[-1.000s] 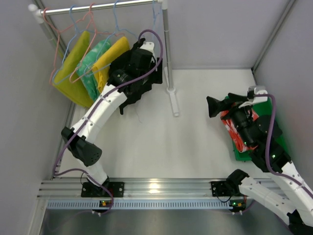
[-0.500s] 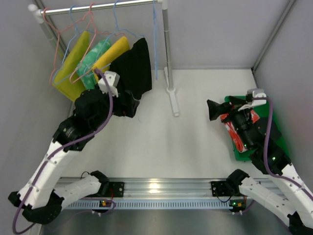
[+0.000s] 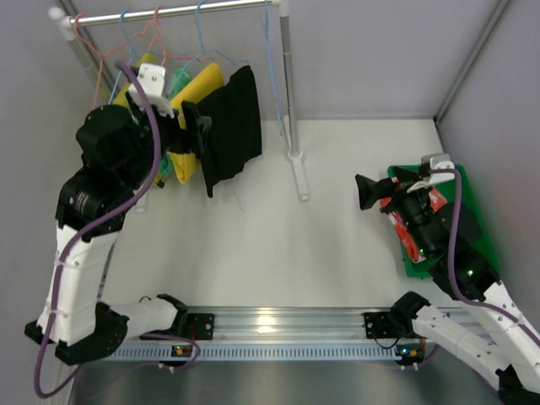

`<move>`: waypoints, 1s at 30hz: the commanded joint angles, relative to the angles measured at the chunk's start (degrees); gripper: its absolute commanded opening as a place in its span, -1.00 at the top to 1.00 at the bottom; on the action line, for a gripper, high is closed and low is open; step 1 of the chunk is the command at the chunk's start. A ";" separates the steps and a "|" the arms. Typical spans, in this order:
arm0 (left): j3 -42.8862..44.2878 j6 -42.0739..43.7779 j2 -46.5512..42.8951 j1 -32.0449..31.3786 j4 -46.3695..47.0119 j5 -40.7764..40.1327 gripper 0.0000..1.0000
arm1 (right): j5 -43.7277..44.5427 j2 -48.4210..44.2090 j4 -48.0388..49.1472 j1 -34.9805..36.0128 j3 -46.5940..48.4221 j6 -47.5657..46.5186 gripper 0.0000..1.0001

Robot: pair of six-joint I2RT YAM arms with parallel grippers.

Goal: Remove the trousers from the hanger

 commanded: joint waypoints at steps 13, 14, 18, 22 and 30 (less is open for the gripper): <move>22.87 3.01 22.55 19.37 -3.15 11.75 -0.53 | -2.20 -0.82 -0.78 -0.89 -1.21 -0.81 -0.99; 22.97 3.10 23.16 19.72 -2.89 12.64 -0.53 | -2.28 -0.91 -0.78 -0.80 -1.21 -0.81 -0.99; 22.97 3.19 26.24 20.69 -3.32 17.03 -0.51 | -2.11 -1.17 -1.13 -0.80 -1.30 -1.25 -0.99; 20.95 2.93 27.04 20.78 -4.20 22.22 -0.43 | -1.84 -1.17 -1.22 -0.80 -1.39 -1.51 -0.99; 18.84 -1.90 26.95 20.78 -5.17 37.21 -0.11 | -1.93 -1.26 -1.13 -0.80 -1.92 -1.60 -0.99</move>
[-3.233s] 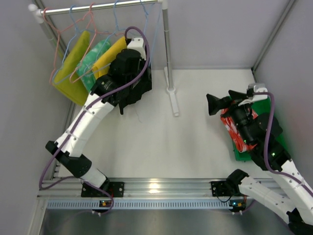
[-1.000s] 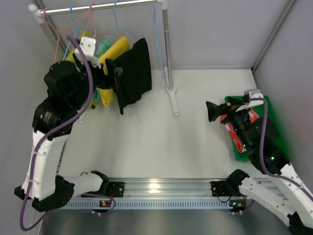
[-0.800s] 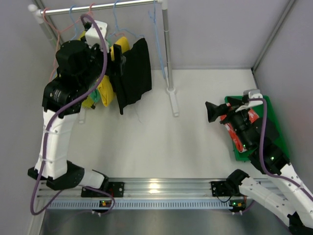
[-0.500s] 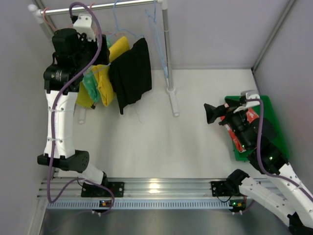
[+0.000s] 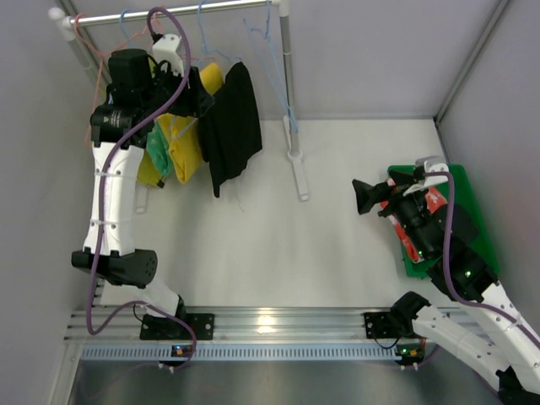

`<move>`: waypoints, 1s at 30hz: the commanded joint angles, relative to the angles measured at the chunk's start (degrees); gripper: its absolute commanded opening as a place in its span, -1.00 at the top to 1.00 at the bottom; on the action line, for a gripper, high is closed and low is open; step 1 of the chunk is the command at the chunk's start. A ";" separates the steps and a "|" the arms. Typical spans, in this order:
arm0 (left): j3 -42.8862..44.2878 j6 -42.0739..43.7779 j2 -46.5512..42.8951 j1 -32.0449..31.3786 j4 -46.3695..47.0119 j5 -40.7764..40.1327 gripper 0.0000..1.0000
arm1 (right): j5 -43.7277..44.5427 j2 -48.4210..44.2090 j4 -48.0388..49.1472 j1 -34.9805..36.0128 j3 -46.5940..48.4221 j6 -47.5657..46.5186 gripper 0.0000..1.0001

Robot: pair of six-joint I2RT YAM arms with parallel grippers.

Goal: Remove the trousers from the hanger

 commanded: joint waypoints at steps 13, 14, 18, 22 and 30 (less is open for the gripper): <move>-11.48 -39.35 -0.13 0.76 21.63 24.09 -0.33 | -0.54 -0.87 -1.04 -0.80 -0.52 -0.41 -0.99; -12.10 -41.21 -0.39 0.85 23.67 24.61 -0.33 | -0.54 -1.04 -1.04 -0.80 -0.52 -0.42 -0.99; -14.74 -47.64 -0.83 0.85 33.26 24.97 -0.36 | -0.45 -1.48 -1.48 -0.80 -0.69 -0.59 -0.99; -14.04 -50.10 0.13 0.94 35.12 23.74 -0.28 | -0.45 -1.84 -1.48 -0.89 -0.96 -0.77 -0.99; -14.92 -57.40 1.72 2.96 41.87 25.05 0.14 | -0.45 -2.63 -1.39 -0.80 -1.57 -1.12 -0.99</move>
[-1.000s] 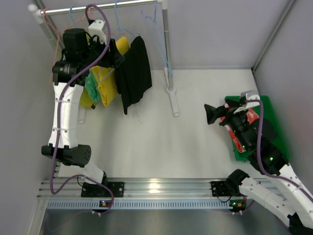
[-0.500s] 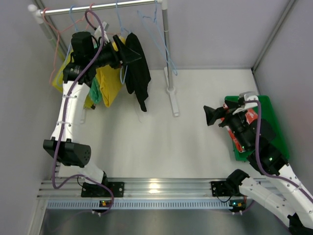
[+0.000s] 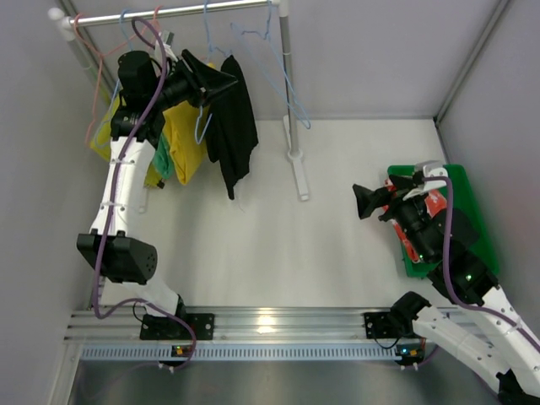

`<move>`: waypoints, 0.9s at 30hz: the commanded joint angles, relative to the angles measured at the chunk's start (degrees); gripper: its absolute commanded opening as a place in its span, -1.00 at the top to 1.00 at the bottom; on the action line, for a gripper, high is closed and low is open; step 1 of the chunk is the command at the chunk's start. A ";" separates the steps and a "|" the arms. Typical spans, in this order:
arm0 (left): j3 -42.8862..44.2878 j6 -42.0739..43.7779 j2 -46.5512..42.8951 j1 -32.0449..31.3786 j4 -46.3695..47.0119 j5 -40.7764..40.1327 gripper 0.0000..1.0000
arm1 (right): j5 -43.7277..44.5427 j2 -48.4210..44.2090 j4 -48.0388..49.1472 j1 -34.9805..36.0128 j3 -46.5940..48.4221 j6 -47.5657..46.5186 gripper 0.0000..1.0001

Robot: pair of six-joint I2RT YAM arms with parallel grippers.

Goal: Remove the trousers from the hanger

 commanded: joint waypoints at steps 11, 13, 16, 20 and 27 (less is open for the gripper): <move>-1.85 -12.27 1.92 0.77 18.29 6.03 0.02 | -0.23 -0.62 0.14 -0.69 -0.26 -1.03 -0.99; -2.12 -11.92 1.66 0.77 18.30 6.48 -0.78 | -0.41 -0.62 0.05 -0.69 -0.17 -1.03 -0.99; -2.65 -10.17 0.87 0.77 19.98 7.18 -0.89 | -0.32 -0.62 0.05 -0.69 -0.17 -1.03 -0.99; -1.86 -4.81 -0.62 0.95 16.13 6.92 -0.87 | -0.41 -0.62 -0.12 -0.78 -0.17 -1.03 -0.99; 7.98 10.39 2.10 2.53 -2.34 8.32 -0.79 | -0.76 -0.70 -0.21 -0.69 -0.09 -1.12 -0.99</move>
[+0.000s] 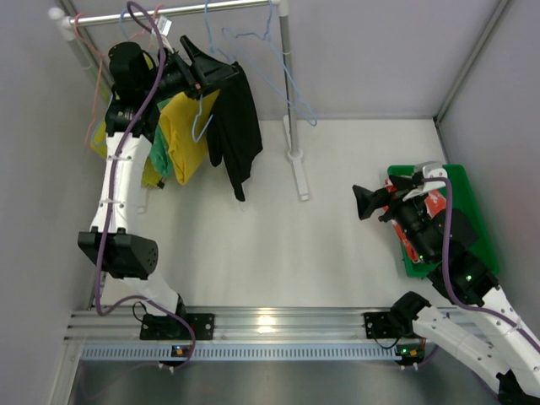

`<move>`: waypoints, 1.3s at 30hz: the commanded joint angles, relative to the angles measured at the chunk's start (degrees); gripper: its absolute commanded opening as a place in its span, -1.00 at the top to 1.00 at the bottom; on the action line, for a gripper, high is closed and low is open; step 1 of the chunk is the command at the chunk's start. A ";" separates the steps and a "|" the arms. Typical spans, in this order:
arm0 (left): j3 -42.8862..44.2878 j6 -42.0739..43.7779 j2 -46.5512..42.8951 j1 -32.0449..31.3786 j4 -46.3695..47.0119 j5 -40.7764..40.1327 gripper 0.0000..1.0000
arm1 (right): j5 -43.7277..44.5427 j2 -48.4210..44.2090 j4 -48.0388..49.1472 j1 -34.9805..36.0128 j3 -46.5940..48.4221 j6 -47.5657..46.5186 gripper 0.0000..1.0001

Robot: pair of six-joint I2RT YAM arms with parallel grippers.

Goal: Remove the trousers from the hanger

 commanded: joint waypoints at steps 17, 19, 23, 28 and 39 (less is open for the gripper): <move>0.08 -6.28 3.14 3.44 6.25 15.62 -0.26 | -1.33 0.79 -0.45 -0.76 0.81 -0.62 -0.99; -2.73 -14.01 3.06 3.44 14.78 17.65 -0.22 | -1.33 0.61 -0.54 -0.67 0.64 -0.53 -0.99; -4.24 -22.29 3.67 3.44 24.90 20.11 -0.30 | -1.59 0.70 -0.46 -0.67 0.46 -0.44 -0.99; -2.75 -24.32 4.46 3.44 27.46 21.96 -0.28 | -1.77 0.44 -0.45 -0.67 0.28 -0.35 -0.99; -1.87 -20.72 3.94 5.20 23.16 20.91 0.52 | -1.68 0.17 -0.54 -0.67 0.11 -0.44 -0.98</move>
